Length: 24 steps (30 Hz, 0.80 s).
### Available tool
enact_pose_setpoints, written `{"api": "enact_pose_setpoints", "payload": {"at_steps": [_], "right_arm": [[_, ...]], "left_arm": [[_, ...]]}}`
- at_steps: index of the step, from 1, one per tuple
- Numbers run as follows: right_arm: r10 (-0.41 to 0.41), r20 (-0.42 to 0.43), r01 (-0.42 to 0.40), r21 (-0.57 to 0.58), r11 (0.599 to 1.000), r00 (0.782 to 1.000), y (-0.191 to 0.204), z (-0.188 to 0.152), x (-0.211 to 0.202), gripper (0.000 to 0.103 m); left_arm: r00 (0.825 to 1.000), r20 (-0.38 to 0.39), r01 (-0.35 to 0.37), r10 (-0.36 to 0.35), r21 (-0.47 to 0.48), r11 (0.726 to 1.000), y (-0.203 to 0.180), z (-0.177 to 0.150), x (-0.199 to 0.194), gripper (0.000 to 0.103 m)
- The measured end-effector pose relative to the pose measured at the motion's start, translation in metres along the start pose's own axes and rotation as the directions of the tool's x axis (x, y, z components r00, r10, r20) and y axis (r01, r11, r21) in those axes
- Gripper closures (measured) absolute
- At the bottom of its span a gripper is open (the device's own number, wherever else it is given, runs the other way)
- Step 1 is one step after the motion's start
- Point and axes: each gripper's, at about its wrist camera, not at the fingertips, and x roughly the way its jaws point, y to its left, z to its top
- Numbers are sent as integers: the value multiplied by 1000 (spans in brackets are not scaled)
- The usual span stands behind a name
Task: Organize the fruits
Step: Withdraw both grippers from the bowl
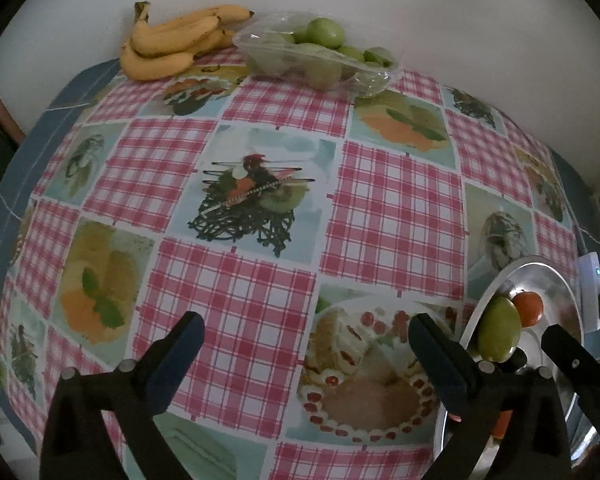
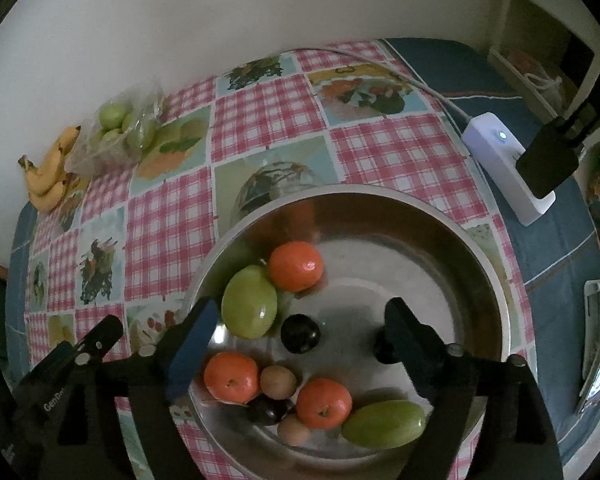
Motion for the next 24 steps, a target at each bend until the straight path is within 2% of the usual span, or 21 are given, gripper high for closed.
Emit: {"api": "enact_pose_setpoints", "payload": {"at_steps": [4,6,15,20,24], "right_arm": [[0,8,0,-19,1000,1000,3,0,0,8],[-1,12,2,-31,1000,1000,5,-1,1,0],[-10,2,11,-63,998,1000,12,-3,6,0],[-19,4,19,-72,997,1000,14,-4,4,0],[-17,6,17,-73,997,1000,15,-6,2,0]], "left_arm": [[1000,7,-19,19,4,1000,0,0,2,0],[1000,8,-27,27,3,1000,1,0,3,0],[1000,4,-25,25,7,1000,3,0,5,0],[993,55,-108,107,12,994,6,0,-2,0],[979,114,-170,166,27,985,9,-4,-11,0]]}}
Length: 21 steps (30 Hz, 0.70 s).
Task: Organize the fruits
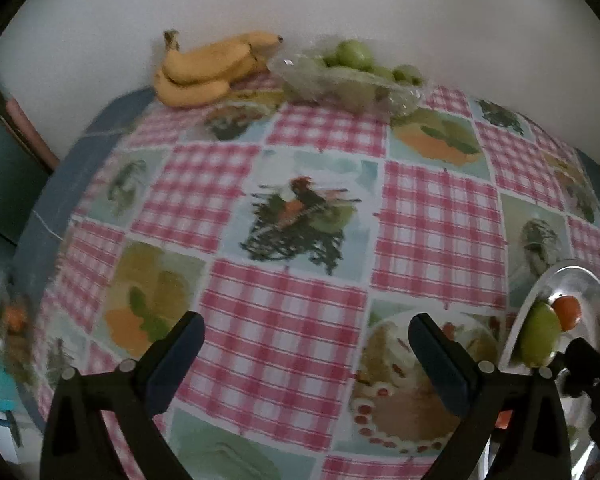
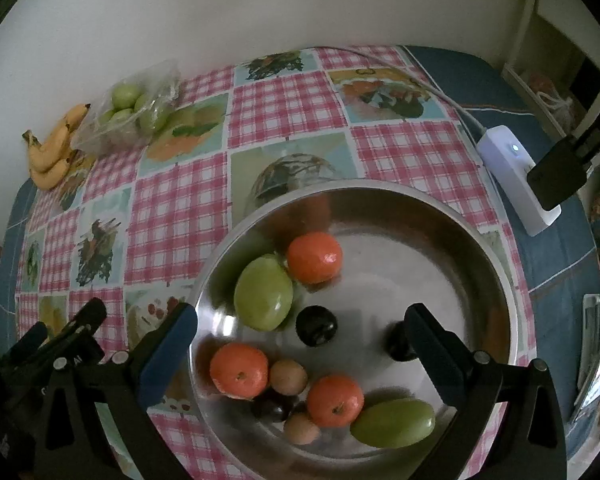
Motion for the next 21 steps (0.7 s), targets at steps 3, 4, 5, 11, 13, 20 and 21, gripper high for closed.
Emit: {"api": "enact_pose_setpoints", "payload": {"at_steps": [3,4,5,11,13,20,21], "right_arm": [[12,7,-12,-8,1000,1000,4,-5,-5,0],[13,10,-13,-14,1000,1000,6,-7,-6,0],[11,14,-10,-22,1000,1000,8,-10,-9,0],[-2,32,4,-68,998,999,24,-36,-24,0],[-6,33,8,-79,997,999,28,-46,-27,0],[-27,48,33,-122,992,998,40,-78,-41,0],[-21,48,27,-124,992,999,41,-81,-42,0]], "left_arm": [[998,33,-54,53,22,998,2,-6,-9,0],[996,35,-83,82,33,996,2,-8,-11,0],[995,36,-96,94,40,995,3,-9,-14,0],[996,12,-94,94,40,995,21,-30,-30,0],[995,10,-95,95,34,995,29,-38,-37,0],[998,-25,-61,61,10,998,50,-64,-51,0],[998,-28,-60,60,7,998,51,-67,-52,0]]}}
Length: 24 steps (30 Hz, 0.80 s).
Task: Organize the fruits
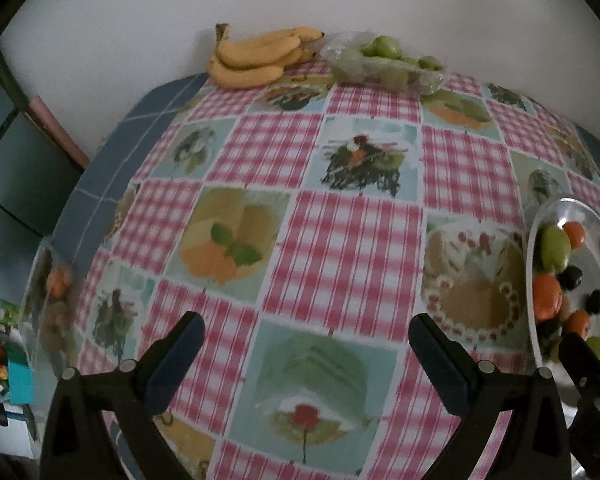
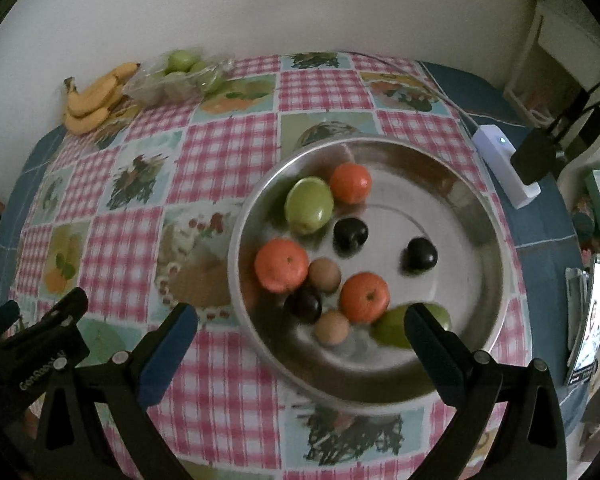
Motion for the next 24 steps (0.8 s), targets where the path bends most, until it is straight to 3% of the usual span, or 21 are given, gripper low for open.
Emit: {"api": "enact_pose_setpoints", "payload": {"at_steps": [11,24], "right_arm": [[8,10,-7,-17,1000,1000,10,-31,-15,0],[-14,53,13,18,1000,998,1,-43,-31,0]], "left_arm": [[1000,19,19,-19,27,999,9,-27,-15,0],[998,52,33,-35,31,999,19,-29,-24,0]]}}
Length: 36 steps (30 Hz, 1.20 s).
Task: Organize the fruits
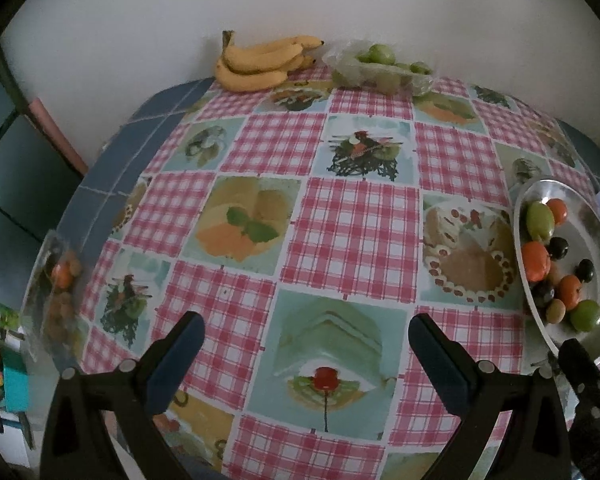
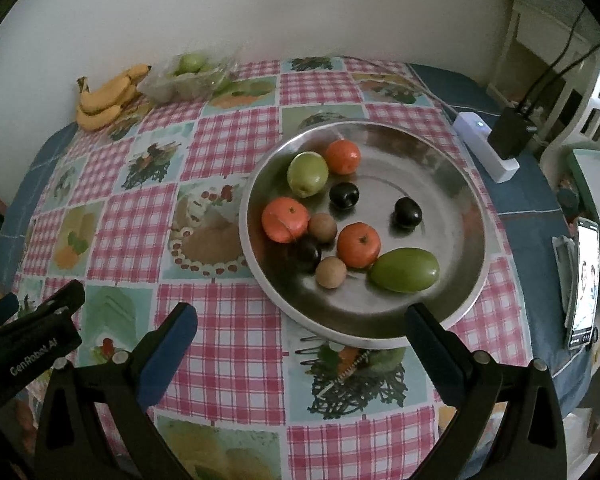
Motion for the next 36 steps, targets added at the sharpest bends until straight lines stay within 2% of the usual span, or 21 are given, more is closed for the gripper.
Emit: {"api": "enact_pose_setpoints", "payload": {"at_steps": [11,22,36], "right_arm": [[9,-13,-9,32,999,1000,-5,-1,3,0],[18,-35,-16,40,999,999,-6,-1,7,0],[19,-46,-17,38,999,999,-6,-2,9,0]], "left_arm": [[1000,10,-5,4,54,999,-11,-2,-2,0],[1000,-4,-27,28,44,999,-9,-2,1,0],[999,-22,-24,25,47,999,-10,-3,5,0]]}}
